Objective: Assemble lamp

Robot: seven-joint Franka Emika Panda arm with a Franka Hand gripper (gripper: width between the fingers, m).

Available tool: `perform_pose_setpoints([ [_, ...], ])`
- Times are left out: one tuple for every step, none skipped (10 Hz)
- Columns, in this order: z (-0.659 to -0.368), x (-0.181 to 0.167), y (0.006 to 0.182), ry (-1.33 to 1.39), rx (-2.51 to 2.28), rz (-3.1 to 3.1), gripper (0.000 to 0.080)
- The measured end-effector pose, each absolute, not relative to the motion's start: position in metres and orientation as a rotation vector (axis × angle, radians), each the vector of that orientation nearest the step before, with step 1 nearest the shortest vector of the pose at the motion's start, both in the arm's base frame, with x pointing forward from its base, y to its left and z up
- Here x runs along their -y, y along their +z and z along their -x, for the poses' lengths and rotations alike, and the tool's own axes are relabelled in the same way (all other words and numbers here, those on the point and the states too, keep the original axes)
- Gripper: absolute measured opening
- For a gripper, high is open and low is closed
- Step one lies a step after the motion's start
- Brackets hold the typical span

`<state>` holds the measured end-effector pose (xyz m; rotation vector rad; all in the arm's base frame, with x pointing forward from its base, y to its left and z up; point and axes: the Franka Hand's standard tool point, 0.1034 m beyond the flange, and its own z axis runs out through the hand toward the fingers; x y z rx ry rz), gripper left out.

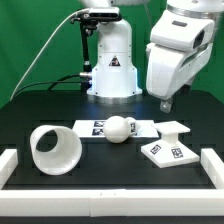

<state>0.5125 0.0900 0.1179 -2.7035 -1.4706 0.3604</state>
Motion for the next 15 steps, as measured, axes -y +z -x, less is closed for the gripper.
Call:
perform_pose_setpoints([
  [-0.513,-0.090,0.118,0.361,1.471,2.703,0.0699],
  [-0.513,-0.090,0.118,0.361,1.471,2.703,0.0699],
  [-0.513,-0.090,0.118,0.361,1.471,2.703,0.0699],
  [-0.512,-0.090,0.117,0.360,1.469,2.703,0.0699],
  [-0.511,-0.090,0.116,0.351,1.442,2.723,0.0699],
  [-0.501,-0.091,0.111,0.298,1.338,2.803,0.0699],
  [-0.491,-0.092,0.106,0.248,1.267,2.853,0.0699],
  [-0.488,-0.095,0.097,0.158,1.238,2.888,0.0699],
  [-0.486,-0.094,0.091,0.107,1.318,2.883,0.0699],
  [-0.485,-0.090,0.090,0.116,1.335,2.872,0.0699],
  [-0.485,-0.090,0.090,0.117,1.333,2.873,0.0699],
  [-0.485,-0.091,0.089,0.119,1.334,2.871,0.0699],
  [-0.484,-0.090,0.089,0.120,1.333,2.871,0.0699],
  [-0.485,-0.090,0.090,0.092,1.293,2.892,0.0699],
  [-0.483,-0.085,0.095,0.018,1.196,2.944,0.0699],
])
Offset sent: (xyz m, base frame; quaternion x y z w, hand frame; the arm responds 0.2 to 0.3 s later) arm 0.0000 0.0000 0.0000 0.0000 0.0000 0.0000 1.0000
